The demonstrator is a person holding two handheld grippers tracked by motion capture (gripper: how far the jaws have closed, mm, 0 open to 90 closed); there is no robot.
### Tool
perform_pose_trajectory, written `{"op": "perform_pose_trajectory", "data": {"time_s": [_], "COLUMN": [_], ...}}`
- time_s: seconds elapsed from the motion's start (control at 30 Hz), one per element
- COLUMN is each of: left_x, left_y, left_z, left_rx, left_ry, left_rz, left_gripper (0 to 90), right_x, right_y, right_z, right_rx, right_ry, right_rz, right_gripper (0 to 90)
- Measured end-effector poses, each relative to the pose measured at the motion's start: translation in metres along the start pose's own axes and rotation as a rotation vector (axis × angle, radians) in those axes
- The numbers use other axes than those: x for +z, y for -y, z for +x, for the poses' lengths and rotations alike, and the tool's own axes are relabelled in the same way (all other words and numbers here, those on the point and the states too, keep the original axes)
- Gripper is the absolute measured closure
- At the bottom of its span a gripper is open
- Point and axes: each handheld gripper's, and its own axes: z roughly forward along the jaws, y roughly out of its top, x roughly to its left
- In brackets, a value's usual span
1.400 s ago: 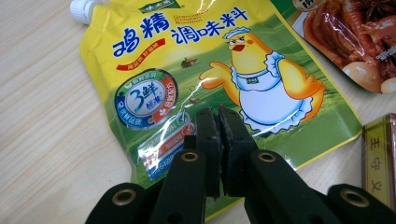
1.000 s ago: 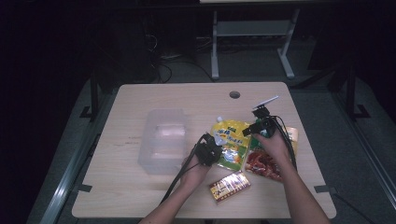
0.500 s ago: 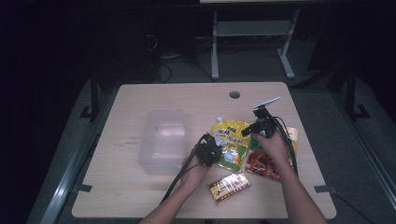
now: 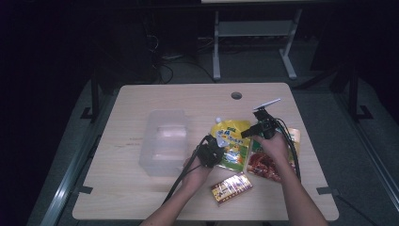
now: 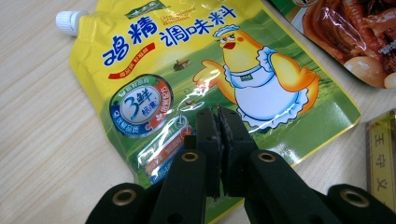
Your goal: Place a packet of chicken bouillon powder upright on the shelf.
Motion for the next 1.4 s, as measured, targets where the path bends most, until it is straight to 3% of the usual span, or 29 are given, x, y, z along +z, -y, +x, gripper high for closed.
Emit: {"op": "perform_pose_trajectory", "data": {"time_s": [0.13,0.37,0.5,0.67,0.73,0.83,1.17,1.2,1.4], "left_x": [0.000,0.001,0.001,0.001,0.000,0.000,-0.006,-0.008,-0.013], "left_y": [0.000,0.000,0.000,0.000,0.000,0.000,0.000,-0.001,-0.002], "left_z": [0.000,0.001,0.001,0.001,0.002,0.003,0.009,0.009,0.014], "left_rx": [0.000,0.005,0.008,-0.002,0.002,-0.008,-0.090,-0.091,-0.136], "left_ry": [-0.001,0.004,0.004,0.005,0.000,-0.004,0.051,0.048,0.031], "left_rz": [0.000,-0.001,-0.003,-0.009,-0.005,-0.006,-0.031,-0.034,-0.063], "left_gripper": [87.2,87.2,87.1,85.9,84.8,80.5,60.5,54.9,41.8], "right_x": [0.002,0.009,0.010,0.009,0.009,0.006,-0.014,-0.019,-0.036], "right_y": [0.000,-0.001,-0.002,-0.003,-0.003,-0.003,-0.003,-0.003,-0.002], "right_z": [-0.002,-0.003,-0.003,-0.005,-0.006,-0.005,0.005,0.008,0.014], "right_rx": [0.008,0.011,-0.005,0.005,0.004,-0.002,-0.057,-0.079,-0.125], "right_ry": [0.016,0.030,0.038,0.020,0.012,0.010,-0.007,-0.009,-0.022], "right_rz": [0.006,0.008,0.002,-0.002,-0.008,-0.014,-0.070,-0.089,-0.142], "right_gripper": [63.7,67.8,77.7,88.3,88.7,89.4,89.6,89.7,89.7]}}
